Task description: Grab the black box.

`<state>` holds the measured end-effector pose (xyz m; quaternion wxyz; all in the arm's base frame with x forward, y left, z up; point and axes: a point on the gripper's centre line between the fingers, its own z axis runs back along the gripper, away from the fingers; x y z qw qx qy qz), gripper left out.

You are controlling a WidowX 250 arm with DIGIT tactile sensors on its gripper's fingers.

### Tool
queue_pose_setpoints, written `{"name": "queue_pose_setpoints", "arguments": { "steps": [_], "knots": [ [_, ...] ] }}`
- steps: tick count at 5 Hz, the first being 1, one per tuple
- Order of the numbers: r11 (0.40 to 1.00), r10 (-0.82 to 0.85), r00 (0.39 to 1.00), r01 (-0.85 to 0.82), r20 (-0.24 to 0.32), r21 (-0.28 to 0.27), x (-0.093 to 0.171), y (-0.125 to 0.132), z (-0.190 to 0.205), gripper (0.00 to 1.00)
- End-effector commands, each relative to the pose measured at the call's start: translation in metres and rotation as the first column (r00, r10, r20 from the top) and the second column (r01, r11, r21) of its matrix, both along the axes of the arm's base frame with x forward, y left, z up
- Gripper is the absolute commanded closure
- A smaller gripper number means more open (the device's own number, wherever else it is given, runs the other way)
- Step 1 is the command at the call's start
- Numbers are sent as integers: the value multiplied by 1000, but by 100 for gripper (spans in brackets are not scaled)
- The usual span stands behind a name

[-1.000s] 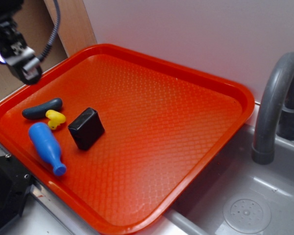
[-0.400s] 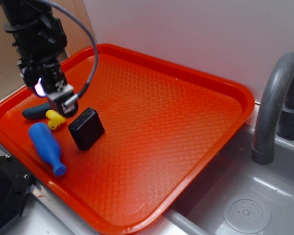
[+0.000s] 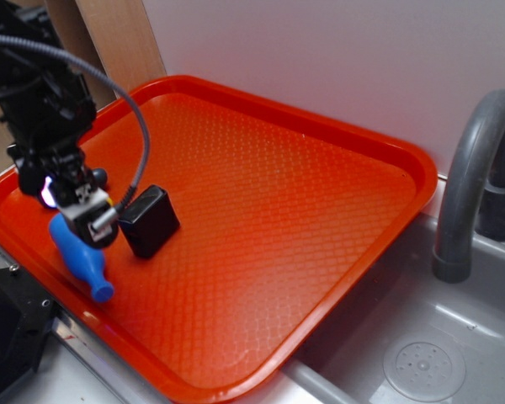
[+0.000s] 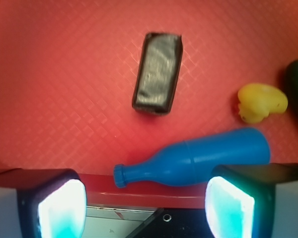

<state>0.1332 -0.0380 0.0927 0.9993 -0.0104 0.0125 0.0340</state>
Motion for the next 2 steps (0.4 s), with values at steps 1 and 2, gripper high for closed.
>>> {"name": "queue_pose_setpoints", "arguments": {
  "steps": [1,2],
  "knots": [
    [1000,17,999,-18,42,25,10,0,-7,0],
    [1000,19,999,-19,31,5,14,6,-11,0]
  ]
}}
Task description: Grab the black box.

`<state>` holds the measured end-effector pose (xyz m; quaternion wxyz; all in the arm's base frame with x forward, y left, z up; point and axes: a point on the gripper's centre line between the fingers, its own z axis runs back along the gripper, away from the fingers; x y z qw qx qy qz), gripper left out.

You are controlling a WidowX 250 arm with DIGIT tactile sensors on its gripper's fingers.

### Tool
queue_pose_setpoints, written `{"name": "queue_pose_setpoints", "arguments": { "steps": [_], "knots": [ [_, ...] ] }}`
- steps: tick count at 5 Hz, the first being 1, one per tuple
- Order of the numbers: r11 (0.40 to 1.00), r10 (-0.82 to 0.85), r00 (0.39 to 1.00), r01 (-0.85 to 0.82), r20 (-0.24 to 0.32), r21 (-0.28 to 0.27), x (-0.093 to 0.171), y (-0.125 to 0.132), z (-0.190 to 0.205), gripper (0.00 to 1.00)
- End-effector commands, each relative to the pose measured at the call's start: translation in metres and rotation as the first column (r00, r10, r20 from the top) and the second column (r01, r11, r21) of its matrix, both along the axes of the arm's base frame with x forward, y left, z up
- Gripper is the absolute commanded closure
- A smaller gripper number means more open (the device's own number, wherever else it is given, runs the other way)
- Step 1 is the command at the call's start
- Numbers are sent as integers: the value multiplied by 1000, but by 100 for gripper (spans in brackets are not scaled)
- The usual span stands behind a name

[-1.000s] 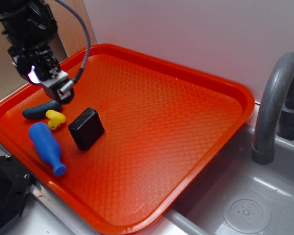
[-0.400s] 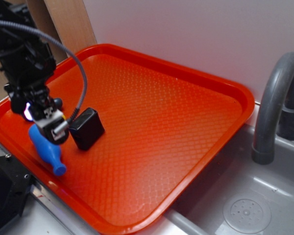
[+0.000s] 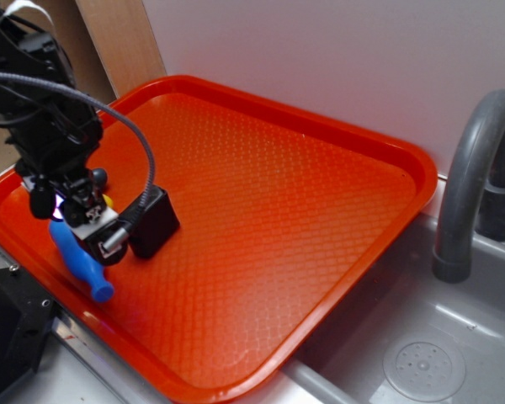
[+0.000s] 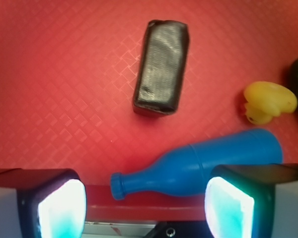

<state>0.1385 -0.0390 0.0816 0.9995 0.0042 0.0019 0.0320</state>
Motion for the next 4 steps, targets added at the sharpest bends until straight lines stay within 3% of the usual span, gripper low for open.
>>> {"name": "queue_pose_setpoints", "arguments": {
  "steps": [1,4],
  "knots": [
    [999,15,1000,-15,-16,-30,15,8,-11,0],
    [999,22,997,-25,-76,-33,56,6,-44,0]
  ]
}}
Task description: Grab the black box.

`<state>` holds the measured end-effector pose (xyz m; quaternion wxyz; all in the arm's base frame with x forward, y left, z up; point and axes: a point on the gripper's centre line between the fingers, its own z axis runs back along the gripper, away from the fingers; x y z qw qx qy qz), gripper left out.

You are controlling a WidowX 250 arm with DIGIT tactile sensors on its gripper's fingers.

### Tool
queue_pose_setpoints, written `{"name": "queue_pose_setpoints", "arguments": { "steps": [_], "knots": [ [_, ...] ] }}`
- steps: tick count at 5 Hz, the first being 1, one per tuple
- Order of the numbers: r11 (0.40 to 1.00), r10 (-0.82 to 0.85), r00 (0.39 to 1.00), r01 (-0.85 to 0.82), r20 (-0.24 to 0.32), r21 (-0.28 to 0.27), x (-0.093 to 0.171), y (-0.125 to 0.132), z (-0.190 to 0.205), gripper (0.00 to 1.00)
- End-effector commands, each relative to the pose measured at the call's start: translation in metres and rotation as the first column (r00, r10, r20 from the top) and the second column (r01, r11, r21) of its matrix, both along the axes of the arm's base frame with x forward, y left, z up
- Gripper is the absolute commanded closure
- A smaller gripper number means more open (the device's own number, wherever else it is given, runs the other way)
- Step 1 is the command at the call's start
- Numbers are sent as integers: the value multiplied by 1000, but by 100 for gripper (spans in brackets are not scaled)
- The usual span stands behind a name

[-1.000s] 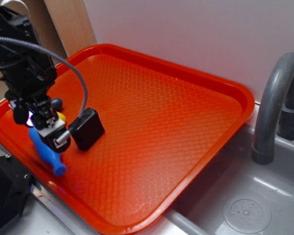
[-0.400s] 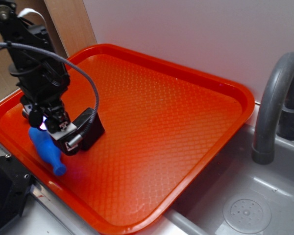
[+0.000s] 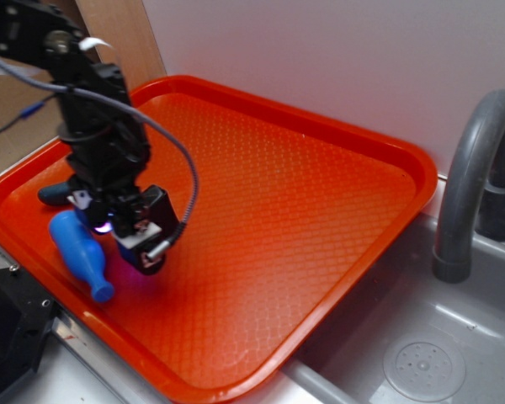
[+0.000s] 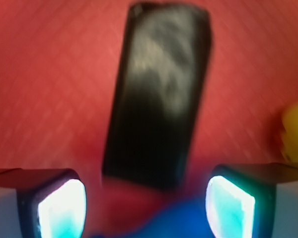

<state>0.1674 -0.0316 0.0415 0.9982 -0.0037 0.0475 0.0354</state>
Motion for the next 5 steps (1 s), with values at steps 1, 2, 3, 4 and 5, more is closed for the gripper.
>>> {"name": "queue_pose_setpoints", "arguments": {
  "steps": [1,2,3,4,5],
  "knots": [
    [997,77,997,-76,17,-3,40,2,-8,76],
    [997,71,997,-71,-12,6,45,8,-10,100],
    [1000,-2,1000,2,-25,-18,49,12,27,100],
    [996,-75,989,79,130,-29,66,31,78,100],
    [997,-71,977,69,200,16,77,46,131,100]
  ]
}}
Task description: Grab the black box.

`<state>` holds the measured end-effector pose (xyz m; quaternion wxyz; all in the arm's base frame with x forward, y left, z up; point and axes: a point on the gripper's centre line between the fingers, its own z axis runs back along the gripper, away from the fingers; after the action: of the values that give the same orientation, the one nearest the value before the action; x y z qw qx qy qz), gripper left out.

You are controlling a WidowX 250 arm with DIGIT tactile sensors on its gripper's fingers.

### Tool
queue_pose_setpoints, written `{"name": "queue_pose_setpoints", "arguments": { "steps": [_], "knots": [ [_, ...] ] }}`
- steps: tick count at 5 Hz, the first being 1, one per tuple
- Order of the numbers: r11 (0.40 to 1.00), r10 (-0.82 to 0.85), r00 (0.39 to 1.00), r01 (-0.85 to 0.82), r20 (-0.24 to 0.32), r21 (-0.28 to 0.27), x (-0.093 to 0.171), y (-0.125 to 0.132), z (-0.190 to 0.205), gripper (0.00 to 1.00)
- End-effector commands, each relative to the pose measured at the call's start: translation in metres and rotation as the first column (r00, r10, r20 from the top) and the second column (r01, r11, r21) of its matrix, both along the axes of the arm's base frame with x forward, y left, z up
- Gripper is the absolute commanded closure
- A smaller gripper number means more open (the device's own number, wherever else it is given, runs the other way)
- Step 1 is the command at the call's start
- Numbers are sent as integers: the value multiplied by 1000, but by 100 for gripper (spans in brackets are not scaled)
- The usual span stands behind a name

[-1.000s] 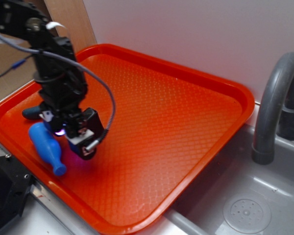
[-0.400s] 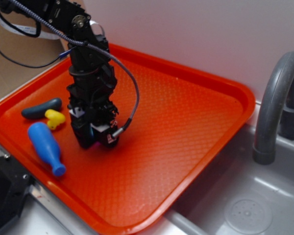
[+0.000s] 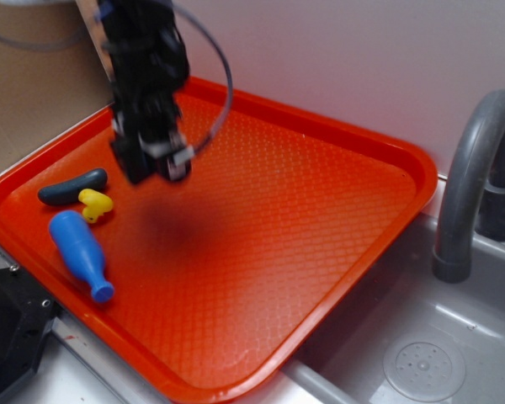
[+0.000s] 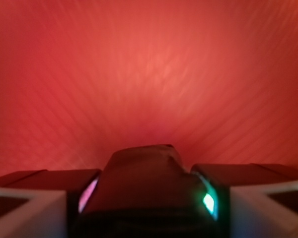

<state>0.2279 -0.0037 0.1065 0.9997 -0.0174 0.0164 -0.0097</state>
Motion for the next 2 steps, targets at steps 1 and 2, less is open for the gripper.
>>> {"name": "queue_pose_setpoints", "arguments": {
  "steps": [1,2],
  "knots": [
    [995,44,985,-58,164,83,13,20,117,100],
    [998,44,987,-52,154,48,4,19,167,100]
  ]
}}
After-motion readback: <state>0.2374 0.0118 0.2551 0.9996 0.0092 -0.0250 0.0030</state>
